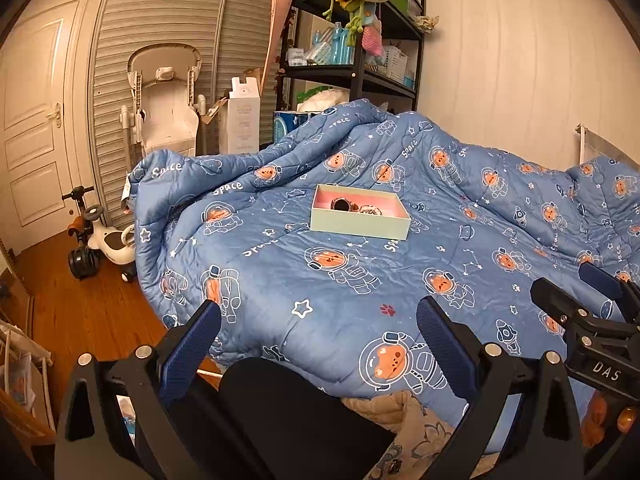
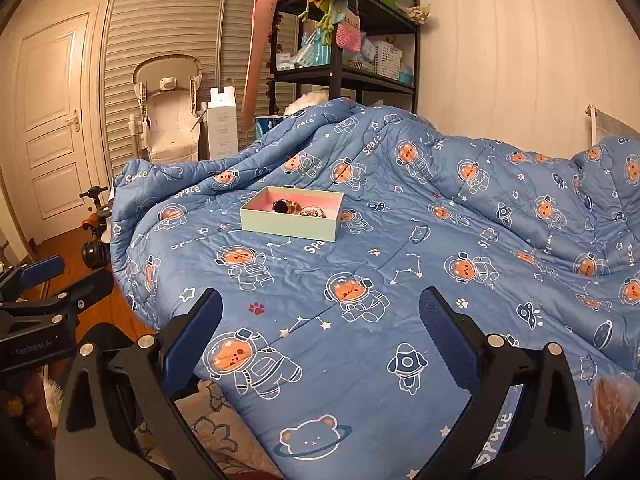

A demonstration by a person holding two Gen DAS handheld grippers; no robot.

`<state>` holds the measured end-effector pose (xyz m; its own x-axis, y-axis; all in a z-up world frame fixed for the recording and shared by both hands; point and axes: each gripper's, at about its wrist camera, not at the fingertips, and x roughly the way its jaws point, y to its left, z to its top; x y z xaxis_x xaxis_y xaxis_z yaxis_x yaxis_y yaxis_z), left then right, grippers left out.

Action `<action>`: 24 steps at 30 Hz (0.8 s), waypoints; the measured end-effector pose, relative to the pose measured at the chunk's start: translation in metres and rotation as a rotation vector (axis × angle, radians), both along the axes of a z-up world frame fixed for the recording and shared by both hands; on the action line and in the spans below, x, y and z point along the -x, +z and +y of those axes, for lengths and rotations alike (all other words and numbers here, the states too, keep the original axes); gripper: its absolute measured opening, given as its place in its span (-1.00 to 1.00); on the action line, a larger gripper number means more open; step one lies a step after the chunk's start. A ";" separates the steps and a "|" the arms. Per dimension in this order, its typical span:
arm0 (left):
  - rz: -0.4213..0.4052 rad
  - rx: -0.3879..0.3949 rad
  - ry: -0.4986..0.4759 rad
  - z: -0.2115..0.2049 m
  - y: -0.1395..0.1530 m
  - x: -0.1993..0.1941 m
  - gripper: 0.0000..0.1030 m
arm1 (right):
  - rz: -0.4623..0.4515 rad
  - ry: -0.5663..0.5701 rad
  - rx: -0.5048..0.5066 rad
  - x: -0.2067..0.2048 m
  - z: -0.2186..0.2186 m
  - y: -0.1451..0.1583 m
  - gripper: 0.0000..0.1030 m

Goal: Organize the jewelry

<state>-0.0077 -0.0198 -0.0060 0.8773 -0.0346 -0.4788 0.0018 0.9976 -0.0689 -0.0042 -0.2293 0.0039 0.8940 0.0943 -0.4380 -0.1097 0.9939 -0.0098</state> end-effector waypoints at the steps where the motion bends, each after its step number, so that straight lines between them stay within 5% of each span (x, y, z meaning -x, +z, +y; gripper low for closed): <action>1: 0.002 -0.003 0.000 0.000 0.000 0.000 0.87 | -0.001 0.001 -0.001 0.000 0.000 0.000 0.89; 24: -0.012 0.008 0.012 0.002 0.006 0.002 0.87 | -0.018 0.002 0.026 0.002 0.004 0.005 0.89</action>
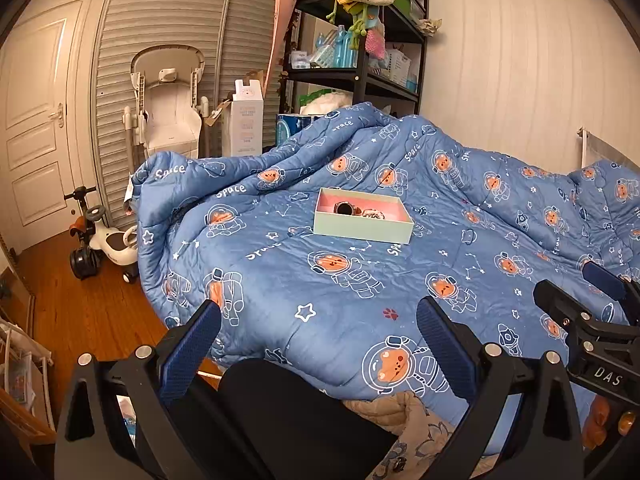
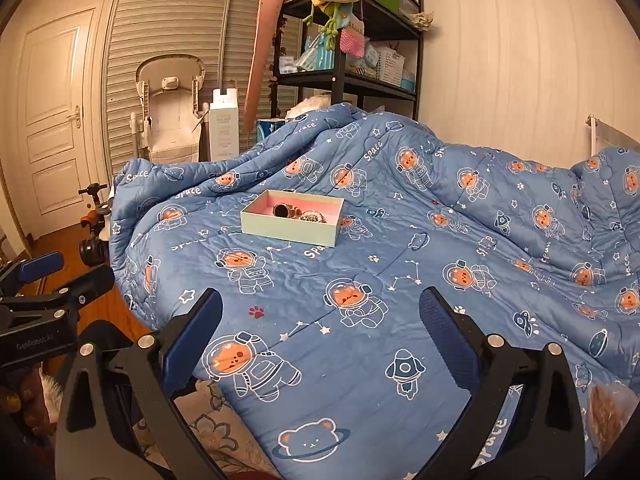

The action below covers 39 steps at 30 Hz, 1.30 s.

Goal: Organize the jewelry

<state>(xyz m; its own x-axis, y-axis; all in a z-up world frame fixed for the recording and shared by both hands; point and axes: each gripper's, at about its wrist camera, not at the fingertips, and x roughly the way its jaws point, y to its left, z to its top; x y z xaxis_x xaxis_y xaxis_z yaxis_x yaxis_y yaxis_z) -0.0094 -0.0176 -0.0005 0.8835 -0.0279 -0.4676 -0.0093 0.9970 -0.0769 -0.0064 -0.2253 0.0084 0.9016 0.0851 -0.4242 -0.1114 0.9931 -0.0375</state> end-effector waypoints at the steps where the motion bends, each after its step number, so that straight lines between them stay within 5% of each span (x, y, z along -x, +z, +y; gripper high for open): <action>1: -0.002 0.001 -0.001 0.000 0.000 0.000 0.87 | -0.004 0.001 0.001 0.000 0.000 0.000 0.89; 39: -0.020 -0.013 -0.015 0.002 0.008 -0.004 0.87 | -0.035 0.002 0.008 0.007 0.005 0.004 0.89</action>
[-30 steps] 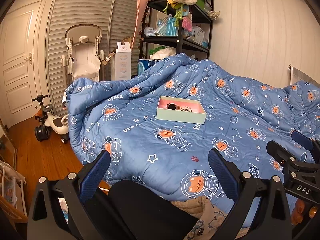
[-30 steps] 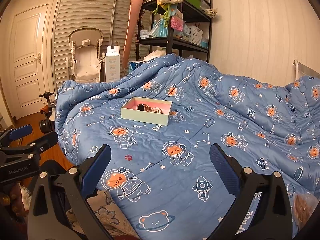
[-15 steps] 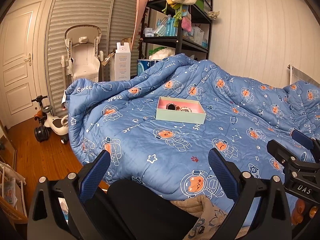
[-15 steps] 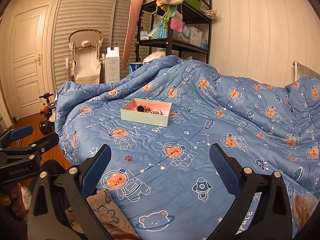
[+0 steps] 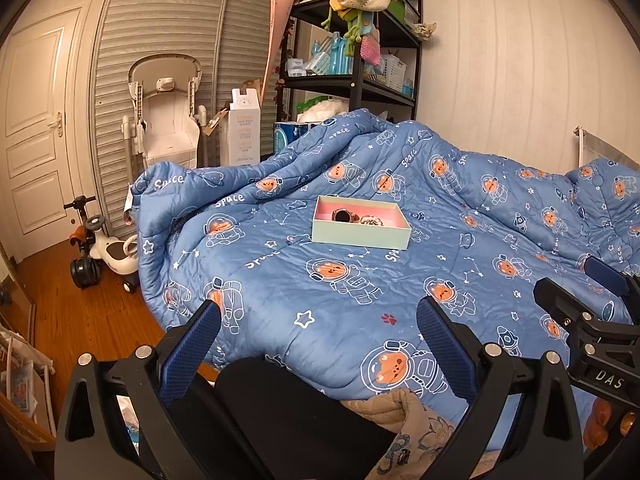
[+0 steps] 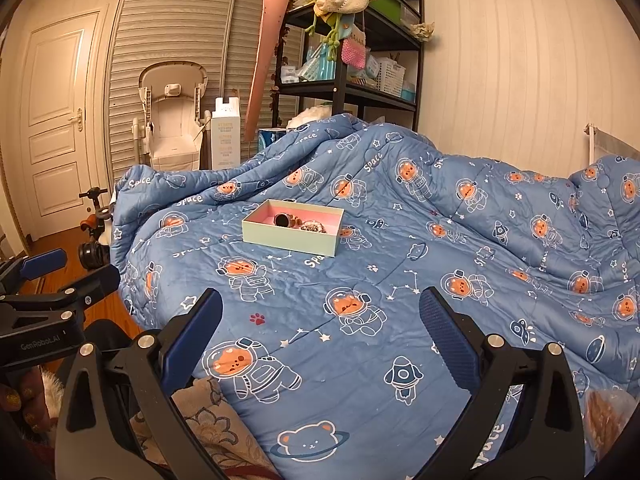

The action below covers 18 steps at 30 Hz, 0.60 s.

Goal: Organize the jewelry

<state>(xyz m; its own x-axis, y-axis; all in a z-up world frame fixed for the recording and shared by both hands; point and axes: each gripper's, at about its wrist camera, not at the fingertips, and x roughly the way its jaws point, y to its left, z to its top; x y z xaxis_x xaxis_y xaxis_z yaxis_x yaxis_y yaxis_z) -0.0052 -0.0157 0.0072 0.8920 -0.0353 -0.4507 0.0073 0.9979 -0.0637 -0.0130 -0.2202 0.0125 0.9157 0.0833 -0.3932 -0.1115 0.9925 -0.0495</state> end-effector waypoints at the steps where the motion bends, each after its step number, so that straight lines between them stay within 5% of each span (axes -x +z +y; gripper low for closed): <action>1: 0.001 0.001 0.002 0.001 0.000 0.000 0.87 | 0.001 0.000 0.000 0.000 0.000 0.000 0.89; 18: 0.019 0.014 0.023 0.006 -0.005 -0.002 0.87 | 0.005 0.001 -0.019 0.000 -0.003 -0.004 0.89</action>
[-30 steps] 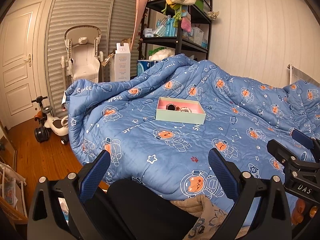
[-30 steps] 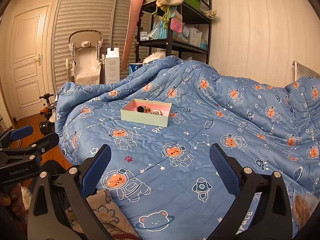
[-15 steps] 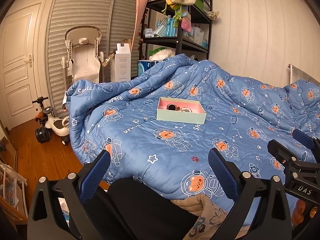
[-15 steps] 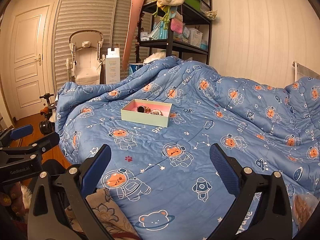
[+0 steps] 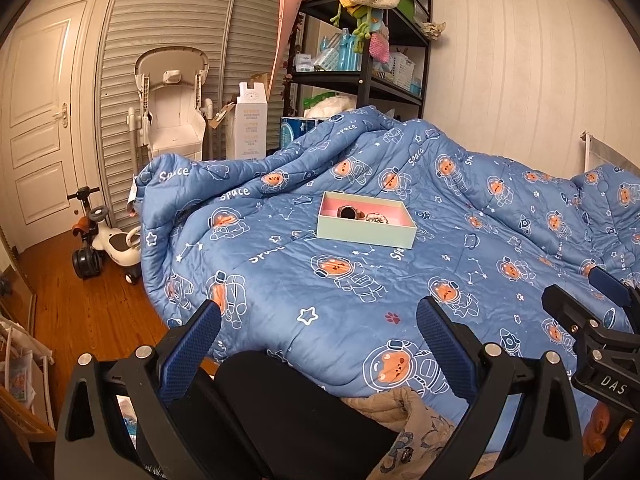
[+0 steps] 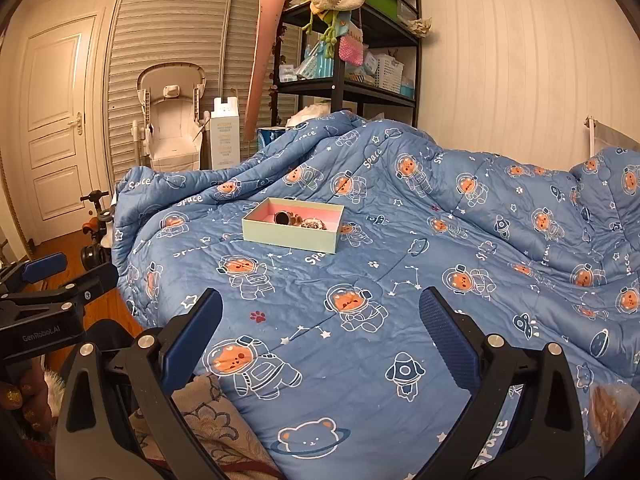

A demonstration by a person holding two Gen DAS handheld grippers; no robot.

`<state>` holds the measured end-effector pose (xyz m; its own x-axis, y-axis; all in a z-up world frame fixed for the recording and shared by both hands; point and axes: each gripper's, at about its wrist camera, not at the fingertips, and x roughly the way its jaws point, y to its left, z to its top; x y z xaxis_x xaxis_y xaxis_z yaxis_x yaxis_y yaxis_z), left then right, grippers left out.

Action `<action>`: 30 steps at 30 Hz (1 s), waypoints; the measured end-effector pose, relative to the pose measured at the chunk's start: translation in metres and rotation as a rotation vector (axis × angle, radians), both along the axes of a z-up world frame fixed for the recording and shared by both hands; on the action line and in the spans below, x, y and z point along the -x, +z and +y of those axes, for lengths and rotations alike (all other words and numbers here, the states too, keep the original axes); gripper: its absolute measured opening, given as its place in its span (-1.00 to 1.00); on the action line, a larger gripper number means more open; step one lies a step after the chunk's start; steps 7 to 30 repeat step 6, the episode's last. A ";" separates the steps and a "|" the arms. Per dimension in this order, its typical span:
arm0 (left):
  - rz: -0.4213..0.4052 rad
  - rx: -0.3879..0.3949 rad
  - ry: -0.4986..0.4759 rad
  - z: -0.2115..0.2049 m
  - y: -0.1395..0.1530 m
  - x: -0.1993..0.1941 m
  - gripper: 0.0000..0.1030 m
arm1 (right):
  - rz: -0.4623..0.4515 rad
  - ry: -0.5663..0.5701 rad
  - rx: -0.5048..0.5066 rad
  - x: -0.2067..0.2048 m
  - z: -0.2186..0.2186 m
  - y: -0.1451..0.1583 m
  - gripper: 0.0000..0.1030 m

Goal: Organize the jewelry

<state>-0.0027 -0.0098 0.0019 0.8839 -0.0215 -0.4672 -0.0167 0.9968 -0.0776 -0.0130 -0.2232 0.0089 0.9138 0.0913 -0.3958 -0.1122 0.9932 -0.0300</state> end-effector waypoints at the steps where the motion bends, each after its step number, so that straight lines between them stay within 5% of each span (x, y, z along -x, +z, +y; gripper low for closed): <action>1: 0.006 0.001 0.000 0.000 -0.001 -0.001 0.87 | 0.000 0.001 0.001 0.000 0.000 0.000 0.89; 30: 0.008 0.003 0.001 0.001 -0.003 0.000 0.87 | 0.004 0.004 0.003 0.000 0.001 -0.001 0.89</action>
